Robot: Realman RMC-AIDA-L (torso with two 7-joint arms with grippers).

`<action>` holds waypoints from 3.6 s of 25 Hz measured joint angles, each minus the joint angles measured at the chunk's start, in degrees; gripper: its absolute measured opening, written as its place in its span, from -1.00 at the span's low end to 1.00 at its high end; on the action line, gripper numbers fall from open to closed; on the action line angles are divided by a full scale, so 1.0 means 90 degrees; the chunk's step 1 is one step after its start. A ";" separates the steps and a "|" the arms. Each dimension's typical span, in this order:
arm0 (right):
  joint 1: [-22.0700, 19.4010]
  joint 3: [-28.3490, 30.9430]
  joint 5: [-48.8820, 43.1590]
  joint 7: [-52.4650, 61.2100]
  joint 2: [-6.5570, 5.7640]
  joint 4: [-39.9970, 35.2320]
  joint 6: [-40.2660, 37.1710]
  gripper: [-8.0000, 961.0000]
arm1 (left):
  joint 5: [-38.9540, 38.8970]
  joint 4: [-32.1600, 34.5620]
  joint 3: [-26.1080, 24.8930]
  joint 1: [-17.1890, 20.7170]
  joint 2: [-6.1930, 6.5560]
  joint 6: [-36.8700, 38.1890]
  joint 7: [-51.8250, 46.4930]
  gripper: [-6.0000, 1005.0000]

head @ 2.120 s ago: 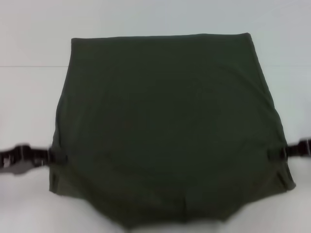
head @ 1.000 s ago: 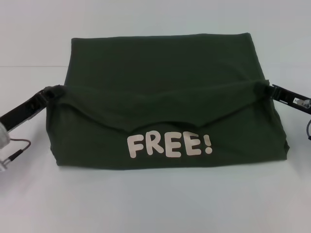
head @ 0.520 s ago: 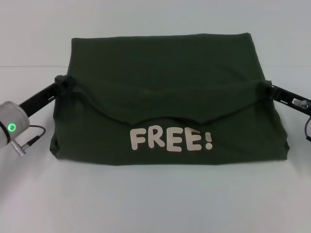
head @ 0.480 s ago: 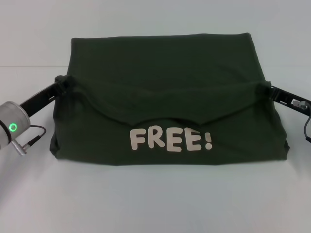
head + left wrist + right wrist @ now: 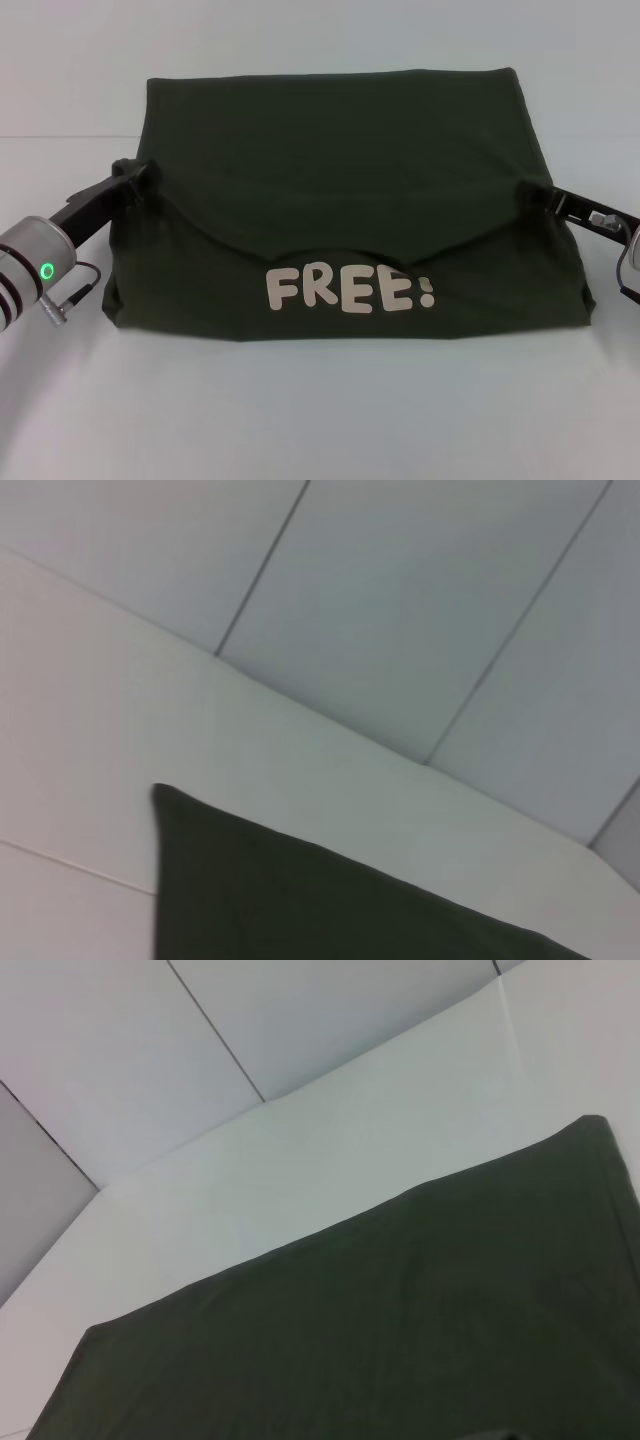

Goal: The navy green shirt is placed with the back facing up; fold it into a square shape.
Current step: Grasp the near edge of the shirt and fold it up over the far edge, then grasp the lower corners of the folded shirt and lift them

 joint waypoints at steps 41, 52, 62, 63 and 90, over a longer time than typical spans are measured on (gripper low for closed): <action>-0.1637 -0.0497 -0.0326 -0.1123 -0.0347 -0.0746 -0.3789 0.58 | 0.1978 0.0856 0.2259 0.1152 0.1429 0.2584 -0.4862 0.61; -0.1576 -0.0612 -0.0477 -0.1483 -0.0286 -0.0684 -0.3886 0.58 | 0.2211 0.0778 0.2277 0.0903 0.1243 0.1893 -0.4778 0.54; -0.1543 -0.0636 -0.0478 -0.1486 -0.0283 -0.0669 -0.3840 0.58 | 0.2343 0.0778 0.2839 0.0760 0.1121 0.1716 -0.5054 0.48; -0.1538 -0.0637 -0.0478 -0.1486 -0.0283 -0.0668 -0.3835 0.57 | 0.2345 0.0778 0.2891 0.0746 0.1126 0.1736 -0.5114 0.47; -0.1382 -0.0703 -0.1636 0.2264 -0.0572 -0.2883 -0.4736 0.56 | 0.2472 0.0902 0.3178 0.0749 0.1196 0.1940 -0.5238 -0.69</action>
